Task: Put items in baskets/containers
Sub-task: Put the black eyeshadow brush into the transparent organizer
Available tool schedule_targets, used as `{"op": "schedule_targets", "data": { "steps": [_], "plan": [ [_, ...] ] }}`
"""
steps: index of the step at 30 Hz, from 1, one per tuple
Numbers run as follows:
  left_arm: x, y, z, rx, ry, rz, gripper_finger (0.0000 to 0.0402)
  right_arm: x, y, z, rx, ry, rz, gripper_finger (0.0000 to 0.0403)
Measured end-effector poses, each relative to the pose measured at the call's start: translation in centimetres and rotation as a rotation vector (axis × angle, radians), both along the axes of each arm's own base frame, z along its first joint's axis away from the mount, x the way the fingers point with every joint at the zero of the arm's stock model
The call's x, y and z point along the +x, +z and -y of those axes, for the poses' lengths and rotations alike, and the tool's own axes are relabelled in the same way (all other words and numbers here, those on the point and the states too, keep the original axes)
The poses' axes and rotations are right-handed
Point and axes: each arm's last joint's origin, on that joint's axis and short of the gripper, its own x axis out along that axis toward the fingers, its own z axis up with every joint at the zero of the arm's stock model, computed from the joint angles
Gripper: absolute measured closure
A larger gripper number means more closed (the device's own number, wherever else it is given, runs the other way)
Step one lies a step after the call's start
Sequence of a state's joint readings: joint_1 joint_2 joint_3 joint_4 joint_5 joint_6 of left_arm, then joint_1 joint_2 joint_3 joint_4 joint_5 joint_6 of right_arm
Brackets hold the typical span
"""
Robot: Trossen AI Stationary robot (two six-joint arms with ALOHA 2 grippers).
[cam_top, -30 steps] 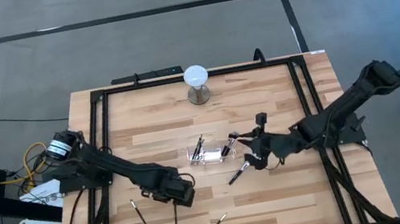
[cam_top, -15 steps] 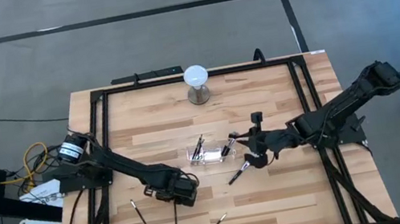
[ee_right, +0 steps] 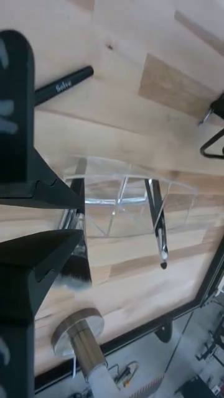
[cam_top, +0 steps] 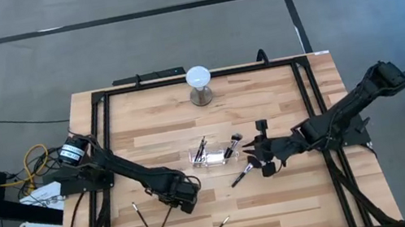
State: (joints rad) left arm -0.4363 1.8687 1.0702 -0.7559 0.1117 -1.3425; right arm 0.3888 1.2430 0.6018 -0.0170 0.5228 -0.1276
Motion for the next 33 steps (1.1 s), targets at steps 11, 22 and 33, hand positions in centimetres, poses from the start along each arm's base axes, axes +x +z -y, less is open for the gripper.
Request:
{"op": "schedule_targets", "data": {
  "steps": [11, 22, 33],
  "plan": [
    [-0.2, 6.1, -2.3, 0.138, -0.156, 0.304, 0.0389, 0.2, -0.4, -0.5, 0.083, -0.037, 0.02, 0.0348],
    [-0.5, 13.5, -3.6, 0.556, -0.345, 0.785, 0.0397, 2.0, -4.3, -2.3, 0.116, -0.051, -0.032, 0.0348],
    [0.5, 13.3, -3.6, 0.459, -0.52, 0.838, 0.0389, 2.3, -5.6, -2.6, 0.162, -0.093, -0.038, 0.0348]
  ]
}}
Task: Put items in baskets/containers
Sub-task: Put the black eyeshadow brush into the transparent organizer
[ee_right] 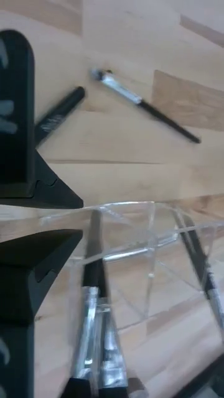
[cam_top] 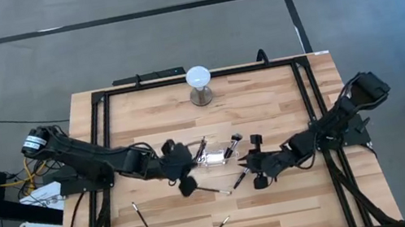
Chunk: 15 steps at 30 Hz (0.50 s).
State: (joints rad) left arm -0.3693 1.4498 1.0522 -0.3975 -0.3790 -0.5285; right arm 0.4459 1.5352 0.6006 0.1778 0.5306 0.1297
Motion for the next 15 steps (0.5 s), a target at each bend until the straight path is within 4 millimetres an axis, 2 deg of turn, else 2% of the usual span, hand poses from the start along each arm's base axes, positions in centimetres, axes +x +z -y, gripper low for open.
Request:
{"op": "schedule_targets", "data": {
  "steps": [4, 7, 12, 15],
  "plan": [
    [-0.3, -1.7, 0.4, -0.045, -0.061, -0.046, 0.0367, -0.5, 0.6, -0.2, -0.01, -0.021, 0.016, 0.0348],
    [0.3, -4.0, 0.9, -0.038, -0.097, -0.099, 0.0342, -0.8, 1.3, -0.5, -0.015, -0.028, 0.047, 0.0348],
    [3.4, -8.1, 2.3, 0.024, -0.259, -0.151, 0.0298, -1.3, 2.5, -0.7, 0.0, -0.013, 0.083, 0.0348],
    [5.4, -9.3, 3.1, 0.064, -0.321, -0.188, 0.0276, -1.7, 3.1, -0.7, 0.004, -0.009, 0.089, 0.0348]
  ]
}}
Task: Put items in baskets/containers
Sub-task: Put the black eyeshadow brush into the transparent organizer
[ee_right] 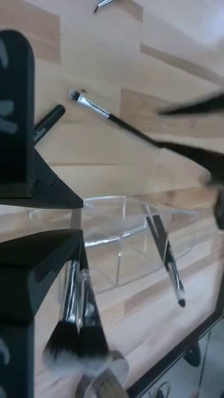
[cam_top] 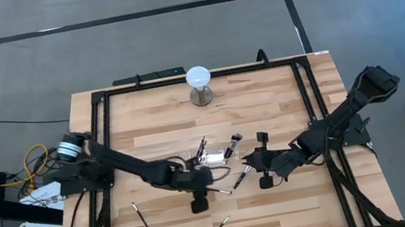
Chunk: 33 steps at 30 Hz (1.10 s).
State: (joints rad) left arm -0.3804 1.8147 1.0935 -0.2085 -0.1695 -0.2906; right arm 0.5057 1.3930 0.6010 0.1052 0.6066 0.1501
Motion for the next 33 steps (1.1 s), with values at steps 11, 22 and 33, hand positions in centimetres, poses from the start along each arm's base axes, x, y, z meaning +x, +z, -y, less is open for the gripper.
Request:
{"op": "schedule_targets", "data": {
  "steps": [11, 22, 33],
  "plan": [
    [3.5, 0.0, 1.0, 0.045, -0.063, -0.248, 0.0258, -0.9, 0.5, -0.5, -0.001, 0.026, -0.012, 0.0348],
    [5.2, -3.0, 0.7, 0.067, -0.045, -0.316, 0.0271, -1.0, 0.4, -0.7, -0.001, 0.029, -0.019, 0.0348],
    [4.6, -4.0, 0.7, 0.05, 0.011, -0.355, 0.032, -1.1, 0.2, -0.6, 0.003, 0.022, -0.039, 0.0348]
  ]
}}
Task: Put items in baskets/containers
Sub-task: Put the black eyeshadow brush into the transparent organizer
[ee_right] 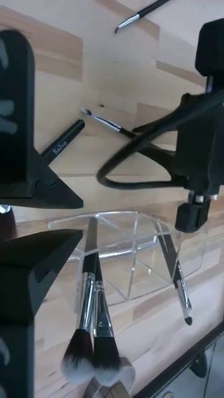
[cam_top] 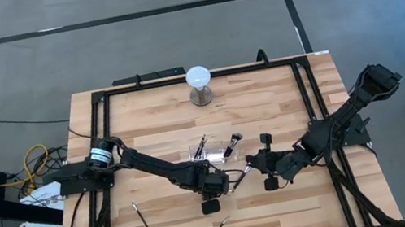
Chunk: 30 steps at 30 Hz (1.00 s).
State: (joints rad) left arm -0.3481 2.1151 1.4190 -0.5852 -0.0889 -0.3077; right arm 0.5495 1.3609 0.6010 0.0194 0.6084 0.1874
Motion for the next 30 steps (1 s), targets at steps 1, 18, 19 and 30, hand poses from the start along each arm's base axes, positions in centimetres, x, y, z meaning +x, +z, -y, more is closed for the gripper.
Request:
{"op": "schedule_targets", "data": {
  "steps": [1, 18, 19, 30],
  "plan": [
    [-0.1, -0.1, 0.1, -0.002, 0.005, -0.003, 0.0324, 0.0, 0.0, 0.0, 0.001, 0.0, -0.001, 0.0348],
    [-1.2, 0.4, 1.8, 0.004, 0.025, -0.001, 0.039, -0.3, -0.1, -0.4, -0.001, 0.015, -0.009, 0.0348],
    [-1.3, 0.8, 1.9, -0.005, 0.022, 0.004, 0.0391, -0.3, -0.1, -0.4, -0.002, 0.015, -0.009, 0.0348],
    [-4.1, 9.2, 0.6, 0.067, 0.061, 0.257, 0.0391, -0.3, -0.1, -0.4, -0.003, 0.014, -0.009, 0.0348]
  ]
}}
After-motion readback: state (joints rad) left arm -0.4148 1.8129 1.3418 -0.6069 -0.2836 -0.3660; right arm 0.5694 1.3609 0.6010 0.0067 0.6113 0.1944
